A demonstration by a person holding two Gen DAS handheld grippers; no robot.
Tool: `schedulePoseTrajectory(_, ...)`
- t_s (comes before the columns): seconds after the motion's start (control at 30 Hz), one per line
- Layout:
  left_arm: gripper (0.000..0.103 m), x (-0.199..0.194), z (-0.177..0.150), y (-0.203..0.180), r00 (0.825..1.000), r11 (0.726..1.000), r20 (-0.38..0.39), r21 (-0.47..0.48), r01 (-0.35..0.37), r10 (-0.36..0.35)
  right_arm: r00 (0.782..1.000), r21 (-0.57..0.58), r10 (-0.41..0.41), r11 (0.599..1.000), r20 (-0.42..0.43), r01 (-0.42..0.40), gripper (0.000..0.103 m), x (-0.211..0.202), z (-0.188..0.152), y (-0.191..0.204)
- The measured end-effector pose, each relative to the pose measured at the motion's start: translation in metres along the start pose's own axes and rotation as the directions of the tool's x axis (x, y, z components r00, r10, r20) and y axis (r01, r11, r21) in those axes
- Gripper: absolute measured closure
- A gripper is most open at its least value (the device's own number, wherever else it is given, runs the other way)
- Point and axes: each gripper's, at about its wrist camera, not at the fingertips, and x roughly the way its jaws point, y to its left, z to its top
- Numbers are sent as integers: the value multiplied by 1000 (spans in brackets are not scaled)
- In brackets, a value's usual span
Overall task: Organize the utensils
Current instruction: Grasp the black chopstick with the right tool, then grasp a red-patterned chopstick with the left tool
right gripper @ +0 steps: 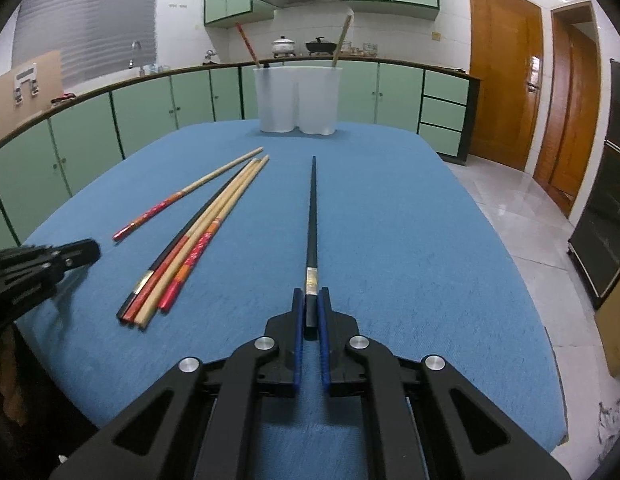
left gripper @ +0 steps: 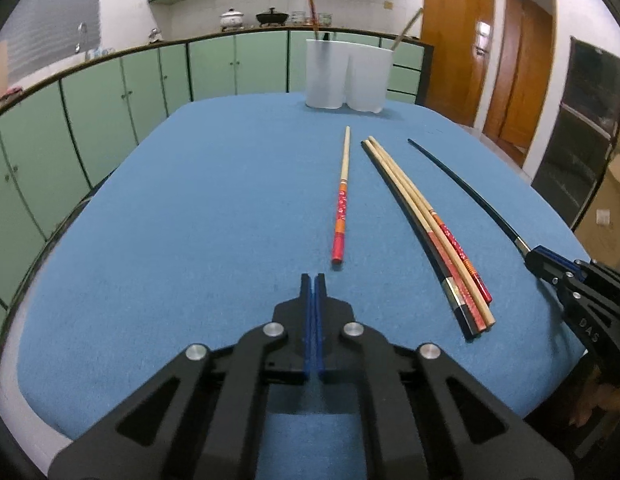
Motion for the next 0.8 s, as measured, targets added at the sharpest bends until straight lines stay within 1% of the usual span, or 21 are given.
schedulePoseTrajectory(0.03, 66, 1, 2, 1, 1000, 1000, 2, 6, 1, -1, 1000, 2, 5, 1000, 0, -5, 95, -1, -1, 0)
schedulePoseTrajectory(0.07, 54, 3, 3, 2, 1000, 1000, 3, 10, 5, -5, 1000, 4, 6, 1000, 0, -6, 95, -1, 0, 0)
schedulePoseTrajectory(0.1, 48, 3, 5, 4, 1000, 1000, 14, 11, 6, -6, 1000, 4, 4, 1000, 0, -4, 95, -1, 0, 0)
schedulePoseTrajectory(0.13, 48, 5, 6, 6, 1000, 1000, 17, 10, 17, -17, 1000, 4, 4, 1000, 1, -4, 95, -1, 0, 1)
schedulePoseTrajectory(0.17, 48, 10, 8, 7, 999, 999, 5, 20, 37, -37, 1000, 4, 3, 1000, 1, -3, 94, 0, 0, 1)
schedulePoseTrajectory(0.23, 48, 16, 11, 5, 999, 998, 16, 46, 35, -36, 1000, 5, 1, 1000, 3, -1, 94, 1, 1, 3)
schedulePoseTrajectory(0.3, 48, 20, 14, 4, 998, 997, 20, 59, 51, -53, 1000, 8, -2, 1000, 5, 2, 94, 2, 2, 3)
schedulePoseTrajectory(0.37, 57, 22, 17, 2, 996, 994, 19, 67, 84, -86, 1000, 8, -7, 1000, 9, 7, 93, 3, 2, 4)
schedulePoseTrajectory(0.4, 66, 22, 17, 0, 995, 993, 18, 74, 91, -93, 1000, 6, -11, 1000, 11, 11, 93, 3, 1, 5)
schedulePoseTrajectory(0.43, 73, 22, 16, -1, 995, 992, 20, 80, 96, -98, 1000, 5, -14, 1000, 15, 14, 92, 3, 1, 6)
schedulePoseTrajectory(0.5, 98, 22, 16, -3, 993, 990, 24, 77, 114, -117, 1000, 1, -18, 1000, 21, 18, 89, 3, -1, 8)
schedulePoseTrajectory(0.63, 98, 18, 13, 0, 988, 989, 40, 10, 150, -150, 999, -6, -25, 1000, 29, 25, 88, 4, -2, 10)
schedulePoseTrajectory(0.77, 98, -1, 8, -4, 987, 988, 47, -28, 153, -152, 1000, -7, -11, 1000, 25, 11, 96, 1, 0, 9)
schedulePoseTrajectory(0.8, 98, -6, 7, -4, 987, 988, 47, -36, 153, -151, 1000, -2, -8, 1000, 30, 8, 96, -2, 1, 8)
